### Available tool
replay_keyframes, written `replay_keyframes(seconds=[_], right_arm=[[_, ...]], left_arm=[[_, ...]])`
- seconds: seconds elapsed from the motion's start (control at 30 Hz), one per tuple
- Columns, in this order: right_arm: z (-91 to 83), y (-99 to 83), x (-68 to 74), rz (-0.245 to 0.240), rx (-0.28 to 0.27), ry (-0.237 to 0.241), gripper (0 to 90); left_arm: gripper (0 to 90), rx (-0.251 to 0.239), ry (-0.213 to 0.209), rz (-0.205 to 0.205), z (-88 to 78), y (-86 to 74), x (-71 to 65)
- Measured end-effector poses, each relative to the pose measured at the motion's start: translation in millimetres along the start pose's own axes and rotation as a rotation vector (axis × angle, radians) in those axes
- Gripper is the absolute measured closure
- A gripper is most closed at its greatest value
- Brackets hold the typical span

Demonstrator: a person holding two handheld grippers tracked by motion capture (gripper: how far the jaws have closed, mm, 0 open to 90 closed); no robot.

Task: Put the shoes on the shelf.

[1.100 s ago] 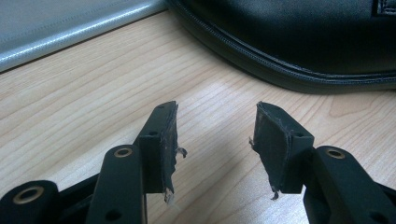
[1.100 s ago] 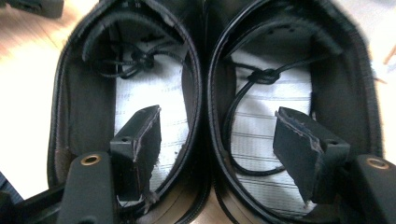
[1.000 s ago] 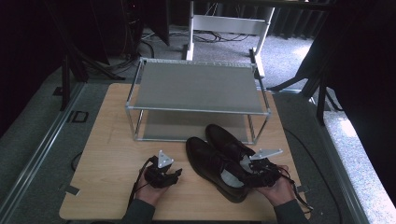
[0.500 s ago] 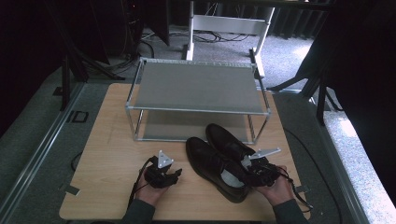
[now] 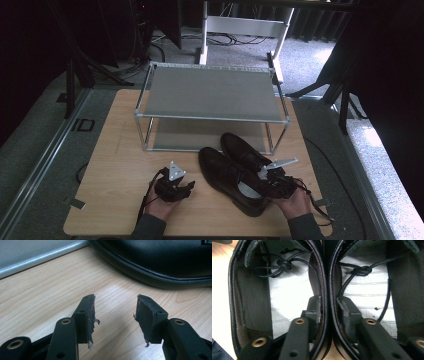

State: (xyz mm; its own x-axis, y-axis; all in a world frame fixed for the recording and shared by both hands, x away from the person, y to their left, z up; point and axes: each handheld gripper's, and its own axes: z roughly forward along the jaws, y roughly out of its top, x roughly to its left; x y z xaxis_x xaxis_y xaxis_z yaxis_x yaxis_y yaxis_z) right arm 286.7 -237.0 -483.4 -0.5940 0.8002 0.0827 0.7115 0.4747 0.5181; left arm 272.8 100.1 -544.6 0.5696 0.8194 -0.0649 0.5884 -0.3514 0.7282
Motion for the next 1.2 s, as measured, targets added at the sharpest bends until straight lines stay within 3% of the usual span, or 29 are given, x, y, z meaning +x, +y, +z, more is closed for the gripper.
replay_keyframes(seconds=[0.4,0.9,1.2], right_arm=[[-1.1,-1.3,-0.4,0.012,-0.028,-0.002,80.3],[-7.1,4.5,-3.6,0.059,-0.080,0.046,80.8],[-10.3,9.9,-6.6,0.076,-0.118,0.023,80.9]], left_arm=[[50.1,0.003,0.000,0.001,1.1,0.2,-0.5],[50.1,-0.002,0.002,-0.005,0.7,0.2,0.0],[50.0,-0.003,0.004,-0.009,-0.3,0.0,1.5]])
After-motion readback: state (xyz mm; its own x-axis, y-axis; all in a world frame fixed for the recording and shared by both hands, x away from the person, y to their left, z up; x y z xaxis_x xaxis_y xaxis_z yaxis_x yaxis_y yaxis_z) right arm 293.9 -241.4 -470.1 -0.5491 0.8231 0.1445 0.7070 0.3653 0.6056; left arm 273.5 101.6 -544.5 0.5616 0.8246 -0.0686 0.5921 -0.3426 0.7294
